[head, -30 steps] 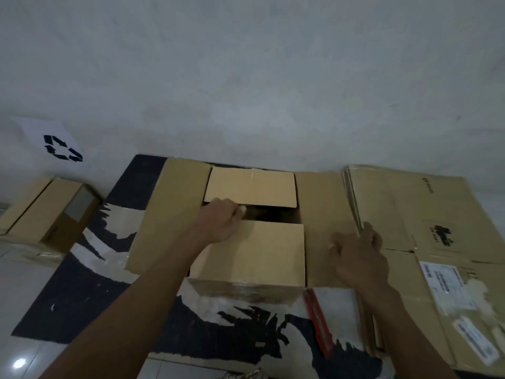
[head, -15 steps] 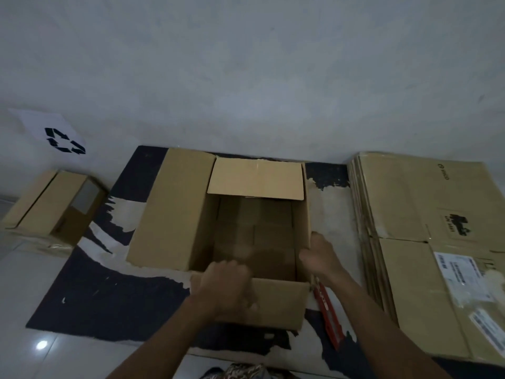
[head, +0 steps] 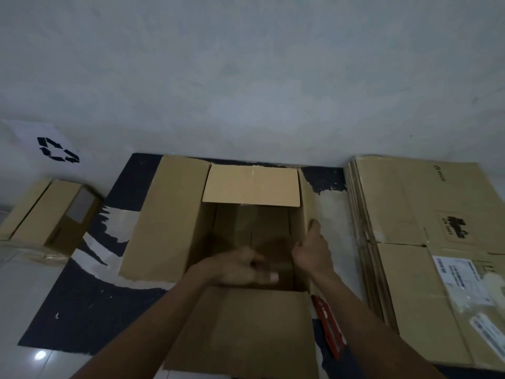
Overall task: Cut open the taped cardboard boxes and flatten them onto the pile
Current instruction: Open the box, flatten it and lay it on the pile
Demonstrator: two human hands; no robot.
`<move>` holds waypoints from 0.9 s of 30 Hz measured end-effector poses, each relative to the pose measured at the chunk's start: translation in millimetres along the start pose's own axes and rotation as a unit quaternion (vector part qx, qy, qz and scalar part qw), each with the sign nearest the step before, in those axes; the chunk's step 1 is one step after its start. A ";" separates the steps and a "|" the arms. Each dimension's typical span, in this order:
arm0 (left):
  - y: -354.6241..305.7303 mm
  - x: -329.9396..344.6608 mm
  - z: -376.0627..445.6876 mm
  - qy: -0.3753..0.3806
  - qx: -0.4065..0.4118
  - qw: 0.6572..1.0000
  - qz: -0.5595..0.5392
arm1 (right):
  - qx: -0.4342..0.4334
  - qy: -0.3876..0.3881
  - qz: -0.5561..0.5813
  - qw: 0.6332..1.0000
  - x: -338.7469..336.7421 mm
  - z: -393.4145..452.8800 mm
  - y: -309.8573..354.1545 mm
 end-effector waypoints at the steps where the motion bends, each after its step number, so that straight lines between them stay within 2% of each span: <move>1: -3.5 -4.3 12.7 -0.046 0.004 0.998 -0.035 | -0.005 -0.001 0.002 1.000 3.8 -1.6 0.1; 3: -4.1 -13.0 38.8 -0.141 -0.005 0.989 -0.035 | -0.008 -0.003 0.007 1.000 7.6 -2.9 -1.5; 5: -3.6 -26.0 57.7 -0.262 0.021 0.965 -0.005 | -0.017 -0.008 0.012 1.000 7.9 -2.2 -4.5; 8: -19.2 -54.6 71.7 -0.481 0.109 0.870 0.010 | -0.033 -0.005 0.026 0.999 8.9 -2.5 -7.5; 9: -28.3 -65.4 75.9 -0.524 0.128 0.841 0.024 | -0.036 -0.003 0.026 0.999 9.3 -2.5 -7.7; 10: -37.7 -76.3 81.4 -0.543 0.134 0.827 0.052 | -0.035 -0.001 0.024 0.999 9.4 -1.8 -7.9; 11: -45.9 -86.8 88.3 -0.536 0.124 0.830 0.091 | -0.034 0.001 0.021 0.999 9.7 -0.6 -8.6; 12: -51.4 -96.0 97.6 -0.504 0.104 0.847 0.137 | -0.032 0.003 0.019 0.999 9.6 0.6 -9.2; 14: -51.7 -108.4 119.5 -0.405 0.059 0.887 0.214 | -0.034 0.007 0.019 0.999 10.0 2.5 -10.8; 16: -43.0 -113.1 142.3 -0.327 0.035 0.915 0.233 | -0.038 0.011 0.020 0.999 10.9 2.7 -11.4; 17: -39.7 -112.2 152.3 -0.316 0.029 0.921 0.225 | -0.037 0.012 0.021 0.999 12.1 3.7 -11.9; 22: -42.0 -100.3 179.8 -0.398 -0.018 0.898 0.188 | -0.025 0.009 0.033 0.999 17.4 7.3 -10.5; 27: -45.1 -110.8 183.9 -0.369 -0.022 0.907 0.204 | -0.025 0.007 0.028 0.999 18.4 8.0 -7.4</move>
Point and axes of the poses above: each hand's wrist, its own z-axis towards the middle knuckle, its own x-axis out of the palm, y = z × x, the point moved 1 cm from there along z, towards the middle knuckle, and after that the axes turned 9 degrees about -y, right-handed, at the moved point
